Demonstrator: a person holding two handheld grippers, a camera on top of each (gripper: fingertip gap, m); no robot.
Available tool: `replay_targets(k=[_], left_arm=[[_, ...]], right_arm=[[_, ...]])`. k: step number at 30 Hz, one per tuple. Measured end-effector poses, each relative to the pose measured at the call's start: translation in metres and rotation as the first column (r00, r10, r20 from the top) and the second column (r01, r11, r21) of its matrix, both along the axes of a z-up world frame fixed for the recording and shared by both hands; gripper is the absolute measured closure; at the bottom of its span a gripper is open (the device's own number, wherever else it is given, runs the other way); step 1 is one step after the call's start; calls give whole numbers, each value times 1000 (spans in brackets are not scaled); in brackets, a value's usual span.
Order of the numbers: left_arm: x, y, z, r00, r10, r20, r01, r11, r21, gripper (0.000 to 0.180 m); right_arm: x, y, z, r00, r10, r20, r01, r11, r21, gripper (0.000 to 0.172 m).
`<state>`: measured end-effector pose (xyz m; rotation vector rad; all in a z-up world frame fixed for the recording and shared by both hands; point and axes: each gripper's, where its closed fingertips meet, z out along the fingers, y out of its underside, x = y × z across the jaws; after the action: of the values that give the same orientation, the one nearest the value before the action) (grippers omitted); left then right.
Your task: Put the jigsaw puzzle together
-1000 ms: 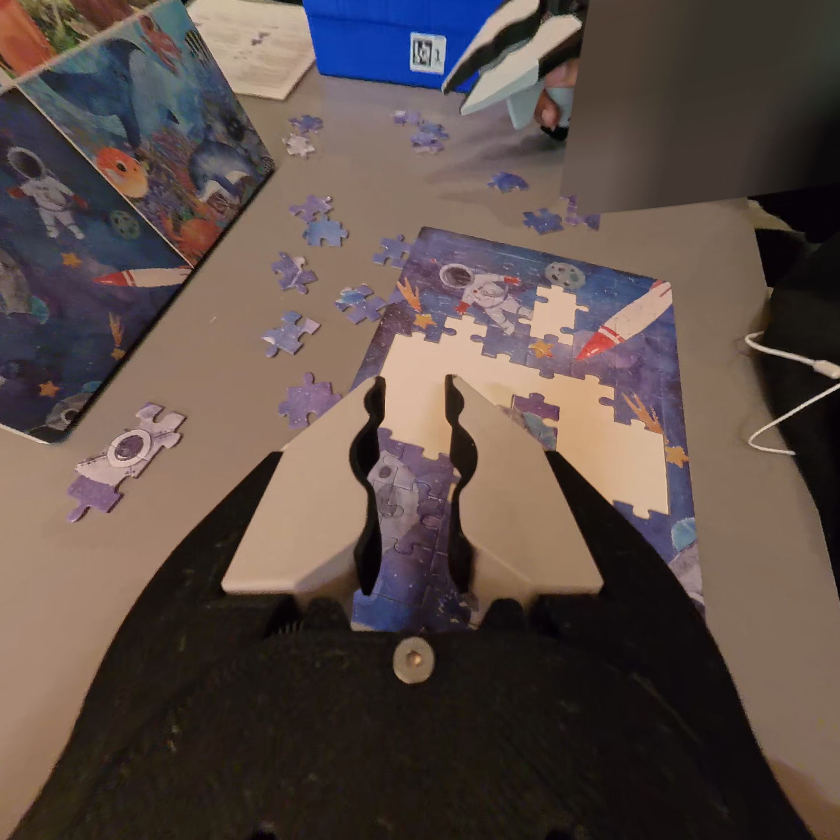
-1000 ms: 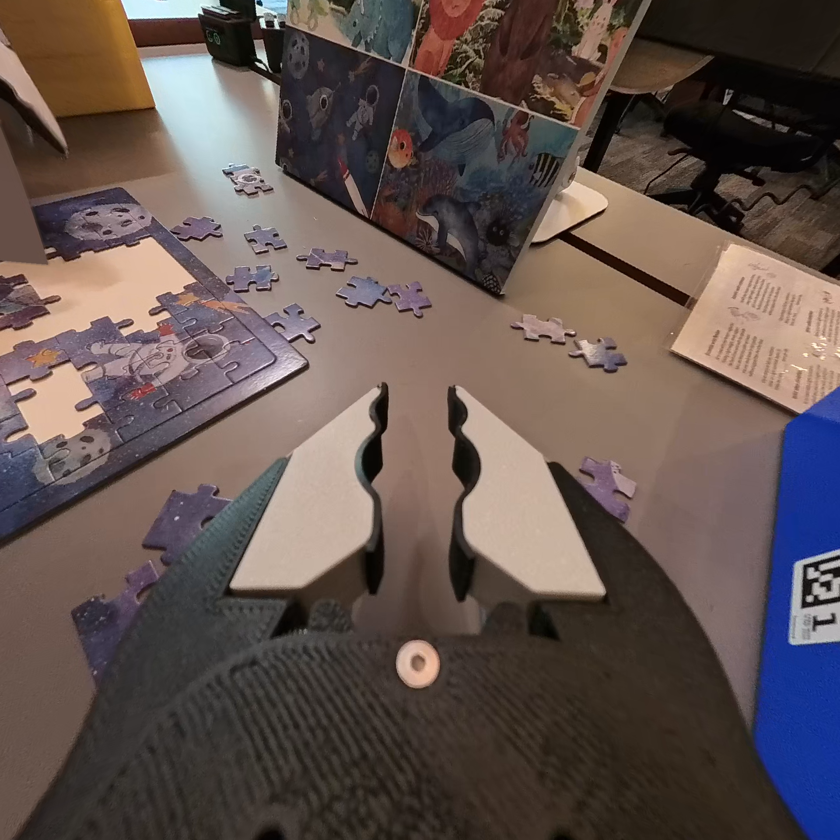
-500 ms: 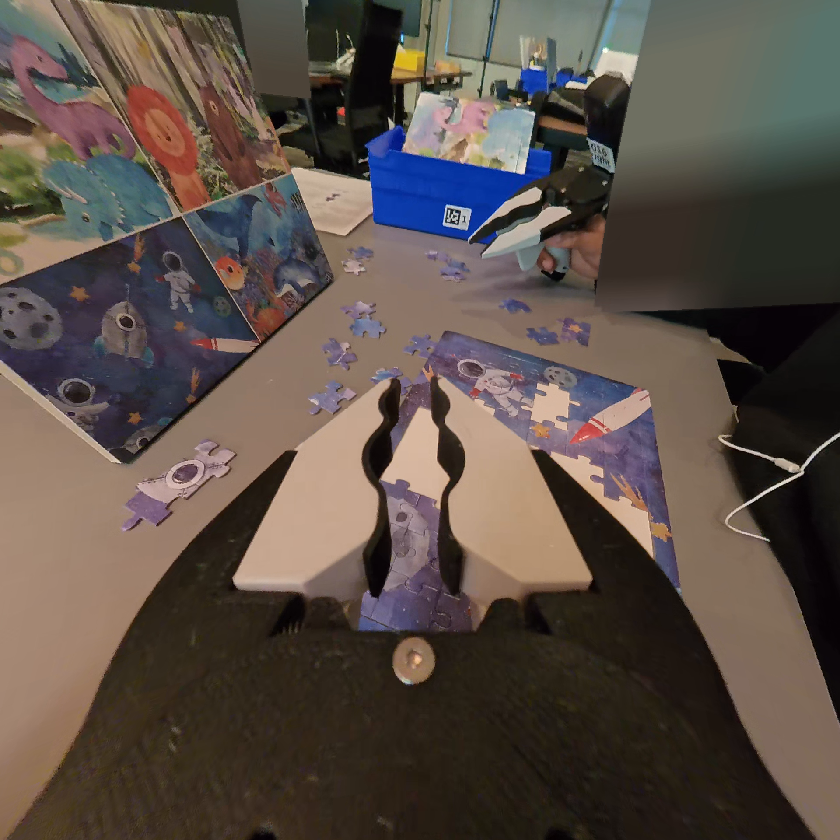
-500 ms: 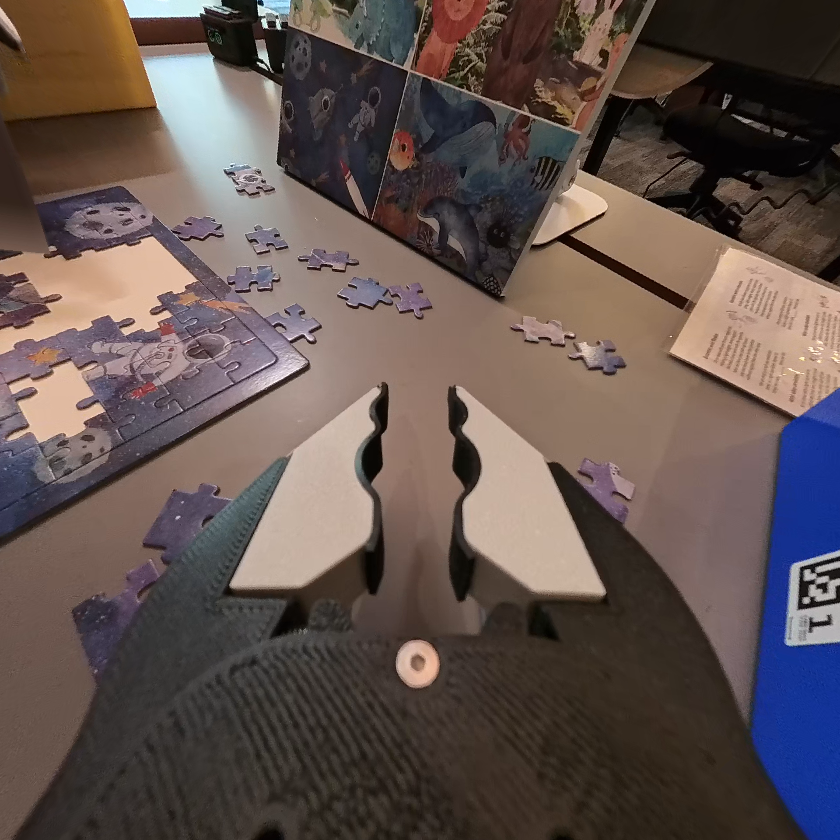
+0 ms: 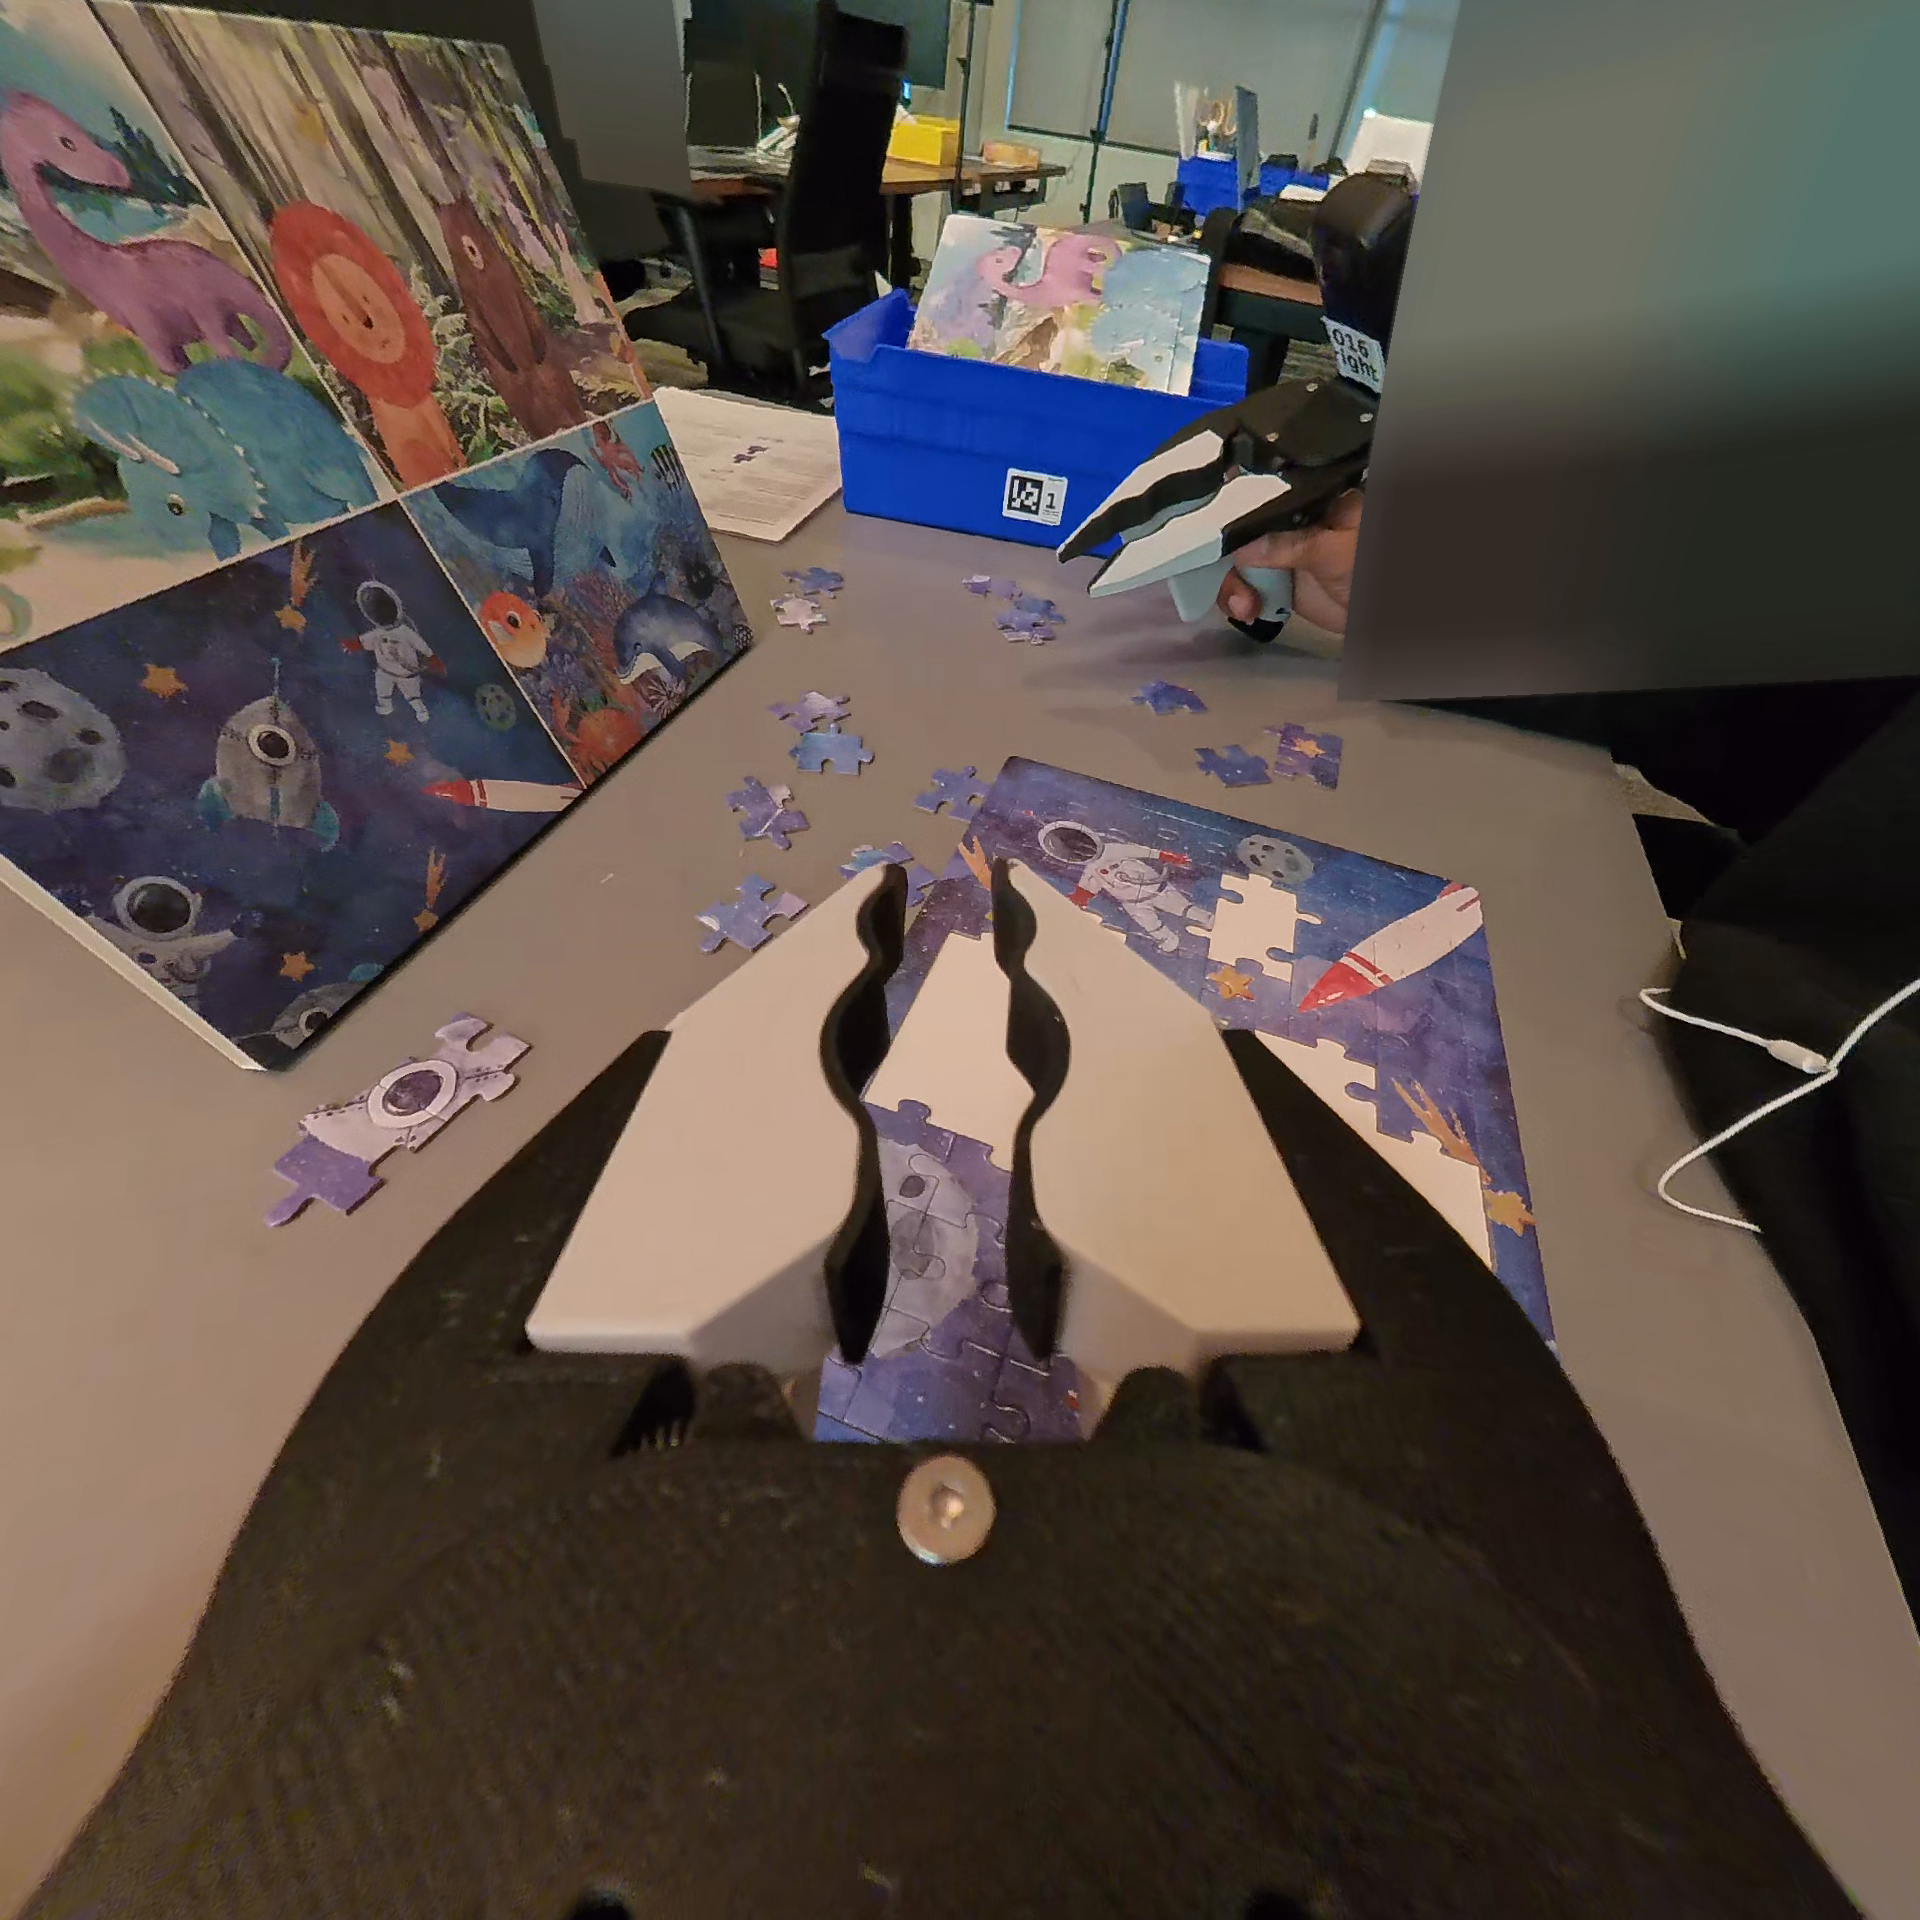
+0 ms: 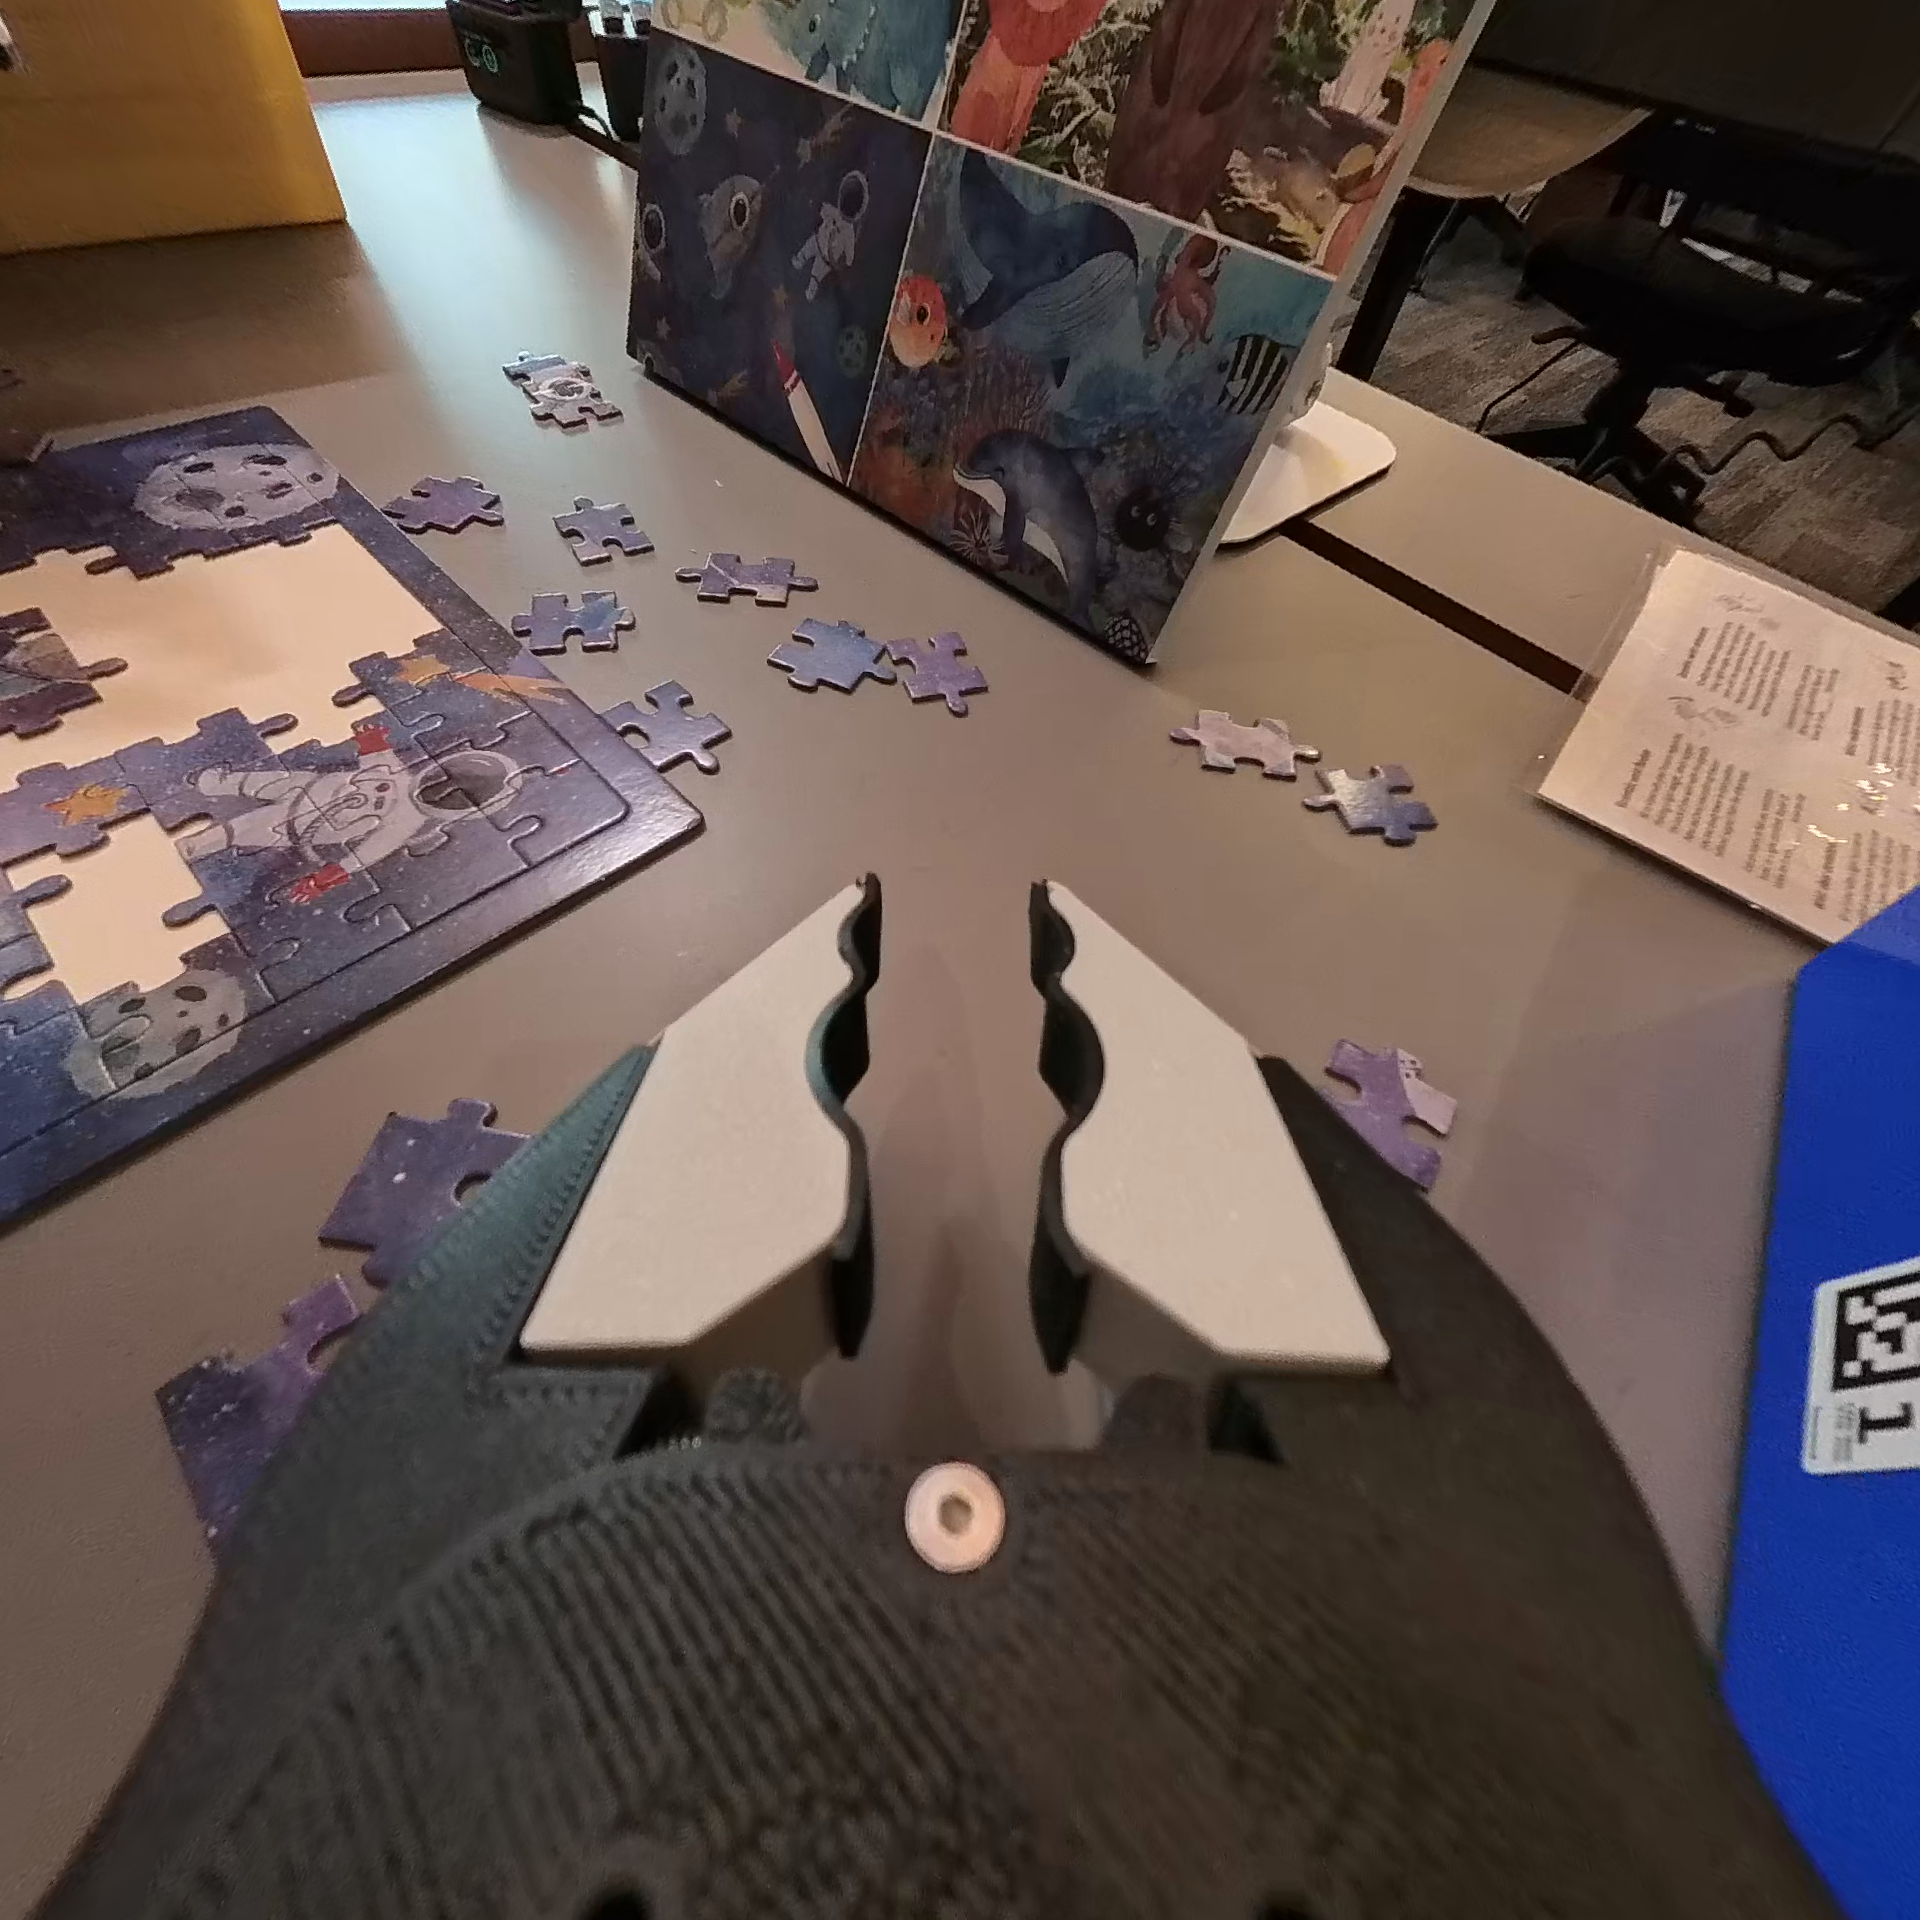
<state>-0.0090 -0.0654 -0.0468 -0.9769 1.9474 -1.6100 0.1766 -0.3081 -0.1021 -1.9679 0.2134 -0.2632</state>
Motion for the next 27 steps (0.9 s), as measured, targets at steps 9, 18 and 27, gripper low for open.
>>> replay_targets(k=[9, 18, 27], left_arm=[[0, 0, -1, 1000, 2, -3, -2, 1000, 6, 164], [0, -1, 0, 1000, -2, 2, 2, 1000, 4, 164], [0, -2, 0, 1000, -4, 3, 4, 1000, 5, 164]], right_arm=[[0, 0, -1, 1000, 0, -1, 0, 1000, -3, 144], [0, 0, -1, 1000, -1, 0, 1, 1000, -3, 143], [-1, 1, 0, 1000, 9, 0, -9, 1000, 1, 142]])
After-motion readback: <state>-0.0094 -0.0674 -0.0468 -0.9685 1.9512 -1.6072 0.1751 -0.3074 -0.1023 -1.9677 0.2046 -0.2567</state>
